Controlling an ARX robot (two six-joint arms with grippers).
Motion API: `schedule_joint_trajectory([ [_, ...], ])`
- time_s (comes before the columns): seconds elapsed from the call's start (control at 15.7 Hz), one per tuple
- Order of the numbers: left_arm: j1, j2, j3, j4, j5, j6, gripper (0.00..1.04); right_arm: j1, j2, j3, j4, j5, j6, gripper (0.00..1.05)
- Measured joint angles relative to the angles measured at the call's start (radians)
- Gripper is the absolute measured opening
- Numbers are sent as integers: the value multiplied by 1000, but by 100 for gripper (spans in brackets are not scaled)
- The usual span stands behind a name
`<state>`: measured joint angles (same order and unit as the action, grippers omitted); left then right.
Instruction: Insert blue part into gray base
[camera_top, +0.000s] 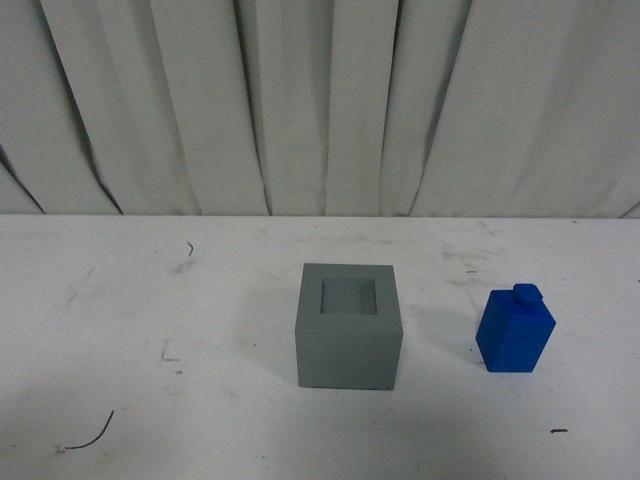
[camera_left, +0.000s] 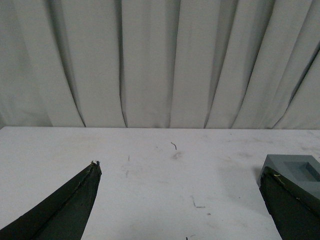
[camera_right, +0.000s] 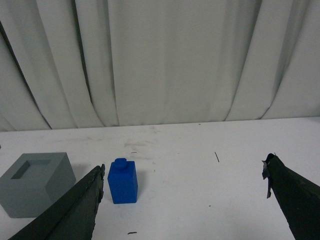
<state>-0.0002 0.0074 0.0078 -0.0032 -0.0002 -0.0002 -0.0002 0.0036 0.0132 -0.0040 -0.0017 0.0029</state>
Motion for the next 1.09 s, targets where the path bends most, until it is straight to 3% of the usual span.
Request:
schedule_joint_trajectory([
  [0.32,0,0,0,0,0,0,98,0,0,0,0,0,0,98],
  [0.38,0,0,0,0,0,0,98,29,50,3,34,101,10,98],
  [0.45,0,0,0,0,1,0,98,5,230,30,175,171,10,98],
  [0.57,0,0,0,0,0,0,98,-59,546,114,447,161,7,98],
  [0.7,0,0,0,0,0,0,98,-59,972,322,706,105,-17,98],
  [0.77,0,0,0,0,0,0,98,-58,1205,468,740,76,-55,98],
  [1.02,0,0,0,0,0,0,98,-11,1641,842,655,-108,-254,98],
  [1.09,0,0,0,0,0,0,98,13,1699,948,513,-228,-370,98],
])
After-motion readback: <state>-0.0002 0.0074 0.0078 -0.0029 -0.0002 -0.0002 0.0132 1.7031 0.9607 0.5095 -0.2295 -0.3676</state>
